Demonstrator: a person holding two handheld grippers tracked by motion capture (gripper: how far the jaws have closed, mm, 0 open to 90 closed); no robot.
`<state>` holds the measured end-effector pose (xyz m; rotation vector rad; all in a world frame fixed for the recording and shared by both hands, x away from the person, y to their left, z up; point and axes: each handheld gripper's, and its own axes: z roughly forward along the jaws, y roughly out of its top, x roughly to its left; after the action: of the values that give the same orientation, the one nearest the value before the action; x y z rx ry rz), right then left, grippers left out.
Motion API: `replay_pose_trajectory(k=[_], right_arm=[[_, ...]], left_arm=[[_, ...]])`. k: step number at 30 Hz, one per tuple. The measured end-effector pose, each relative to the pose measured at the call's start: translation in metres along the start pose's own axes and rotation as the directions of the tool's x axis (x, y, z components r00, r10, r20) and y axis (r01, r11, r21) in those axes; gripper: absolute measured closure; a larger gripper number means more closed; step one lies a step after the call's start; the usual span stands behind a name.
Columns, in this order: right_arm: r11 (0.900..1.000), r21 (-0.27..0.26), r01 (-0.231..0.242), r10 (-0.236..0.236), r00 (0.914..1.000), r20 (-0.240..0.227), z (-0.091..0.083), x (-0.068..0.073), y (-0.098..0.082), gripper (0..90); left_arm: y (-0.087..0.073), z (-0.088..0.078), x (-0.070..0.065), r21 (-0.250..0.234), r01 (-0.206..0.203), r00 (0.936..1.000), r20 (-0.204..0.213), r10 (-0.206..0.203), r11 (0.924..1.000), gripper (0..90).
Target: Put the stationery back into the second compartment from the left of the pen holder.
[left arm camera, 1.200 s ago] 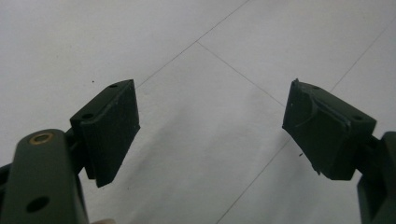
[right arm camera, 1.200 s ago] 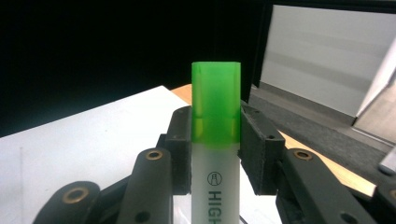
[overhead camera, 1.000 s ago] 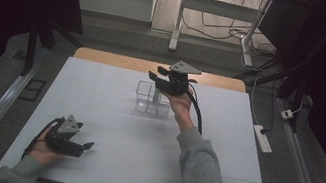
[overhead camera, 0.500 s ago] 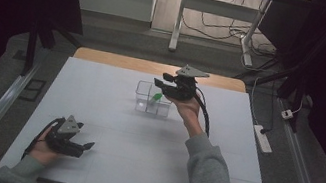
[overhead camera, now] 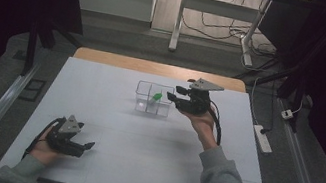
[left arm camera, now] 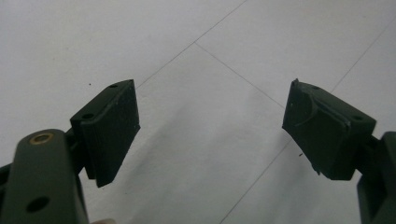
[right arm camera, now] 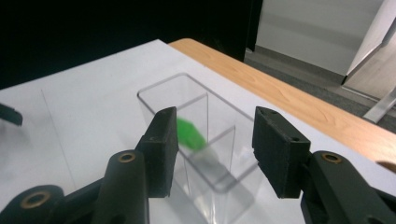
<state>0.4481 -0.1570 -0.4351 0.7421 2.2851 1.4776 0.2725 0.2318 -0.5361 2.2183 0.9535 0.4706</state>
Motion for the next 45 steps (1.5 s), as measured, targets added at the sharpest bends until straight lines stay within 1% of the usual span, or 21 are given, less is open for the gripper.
replay_pose_trajectory(k=[2,6,14,16,22,25,28,32,33,37,44,45], right_arm=[[1.000,0.015,0.004,-0.004,1.0000,0.006,-0.006,0.000,-0.005,49.3],[1.000,0.029,-0.001,0.001,1.0000,0.006,-0.017,0.001,-0.015,49.1],[0.997,0.080,-0.021,0.020,0.9998,0.007,-0.041,0.006,-0.046,48.0],[0.995,0.090,-0.033,0.032,0.9995,0.007,-0.048,0.007,-0.054,47.5],[0.991,0.128,-0.040,0.038,0.9991,0.022,-0.072,0.010,-0.075,45.8],[0.989,0.142,-0.039,0.033,0.9986,0.042,-0.083,0.010,-0.085,45.2],[0.989,0.133,-0.057,0.054,0.9981,0.029,-0.093,0.009,-0.094,44.8],[0.988,0.142,-0.061,0.057,0.9978,0.035,-0.103,0.010,-0.104,44.0],[0.987,0.152,-0.057,0.052,0.9978,0.041,-0.106,0.010,-0.106,43.8],[0.984,0.165,-0.064,0.055,0.9968,0.058,-0.116,0.011,-0.116,43.5],[0.979,0.195,-0.053,0.038,0.9958,0.083,-0.127,0.012,-0.127,43.0],[0.980,0.192,-0.053,0.037,0.9959,0.083,-0.127,0.012,-0.128,42.9]], left_arm=[[0.000,0.000,0.000,-0.002,0.002,1.0000,0.000,-0.002,1.0000,18.2],[0.000,0.000,0.001,-0.002,0.003,1.0000,0.000,-0.003,1.0000,18.2],[0.000,0.000,0.001,-0.004,0.002,1.0000,0.003,-0.002,1.0000,18.2],[0.001,0.000,0.001,-0.004,0.002,1.0000,0.003,-0.002,1.0000,18.2],[0.001,0.000,0.000,-0.010,0.001,1.0000,-0.002,-0.001,0.9999,18.3],[0.001,0.000,0.000,-0.008,-0.002,1.0000,-0.001,0.002,1.0000,18.3],[0.002,0.000,0.000,-0.010,-0.001,1.0000,-0.001,0.001,1.0000,18.3],[0.002,0.000,0.001,-0.012,0.001,1.0000,-0.001,-0.001,0.9999,18.3],[0.002,0.000,0.001,-0.013,0.001,1.0000,-0.001,-0.001,0.9999,18.3],[0.002,0.001,0.001,-0.014,0.002,1.0000,0.000,-0.002,0.9999,18.3],[0.003,0.002,0.002,-0.017,0.000,1.0000,0.004,0.000,0.9999,18.3],[0.003,0.002,0.002,-0.018,0.000,1.0000,0.004,0.000,0.9998,18.4]])
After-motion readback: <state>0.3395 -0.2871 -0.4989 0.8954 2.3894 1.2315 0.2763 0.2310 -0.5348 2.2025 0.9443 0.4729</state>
